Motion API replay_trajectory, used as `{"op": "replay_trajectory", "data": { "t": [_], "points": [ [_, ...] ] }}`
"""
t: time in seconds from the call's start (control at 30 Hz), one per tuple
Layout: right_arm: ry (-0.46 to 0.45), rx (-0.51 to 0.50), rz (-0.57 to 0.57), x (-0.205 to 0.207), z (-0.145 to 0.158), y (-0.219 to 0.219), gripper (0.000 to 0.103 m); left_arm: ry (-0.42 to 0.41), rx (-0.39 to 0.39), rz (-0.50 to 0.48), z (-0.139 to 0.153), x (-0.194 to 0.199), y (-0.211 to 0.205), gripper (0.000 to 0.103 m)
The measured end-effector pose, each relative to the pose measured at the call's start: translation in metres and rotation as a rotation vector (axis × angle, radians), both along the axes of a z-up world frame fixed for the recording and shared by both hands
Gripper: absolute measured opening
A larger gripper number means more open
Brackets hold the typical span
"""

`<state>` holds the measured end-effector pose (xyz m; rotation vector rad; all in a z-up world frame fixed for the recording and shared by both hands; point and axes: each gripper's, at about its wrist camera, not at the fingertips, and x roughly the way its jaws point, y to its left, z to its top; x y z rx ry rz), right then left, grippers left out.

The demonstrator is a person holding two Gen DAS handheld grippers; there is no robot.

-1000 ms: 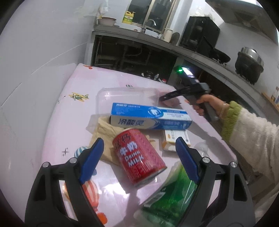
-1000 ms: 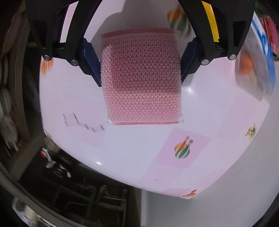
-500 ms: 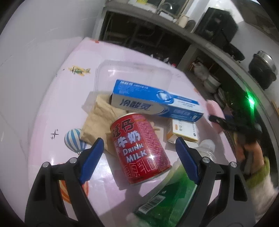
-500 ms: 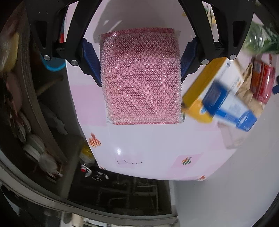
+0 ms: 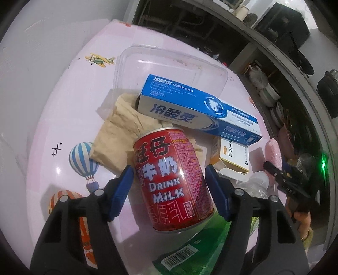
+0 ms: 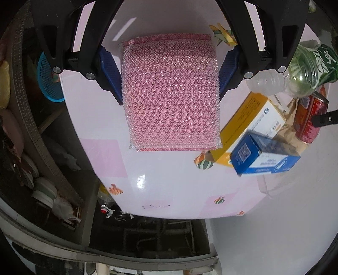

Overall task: Collect trash
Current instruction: 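Grasp the pink mesh sponge with the right tool while the left tool reaches toward the red milk can, then grasp and lift the red Drink Milk can with the left tool while the right tool holds the sponge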

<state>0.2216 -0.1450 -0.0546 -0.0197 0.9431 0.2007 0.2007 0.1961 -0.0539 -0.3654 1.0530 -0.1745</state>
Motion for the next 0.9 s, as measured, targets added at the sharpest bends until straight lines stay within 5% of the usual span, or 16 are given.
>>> {"op": "replay_trajectory", "data": {
  "t": [0.67,0.9],
  "points": [
    [-0.022,0.048,-0.006,-0.007,-0.012,-0.014,0.079,0.207,-0.202,0.016,-0.024,0.021,0.023,0.065],
    [-0.024,0.072,-0.010,-0.006,-0.013,-0.018,0.079,0.191,-0.211,0.042,-0.022,0.010,0.030,0.063]
  ]
}}
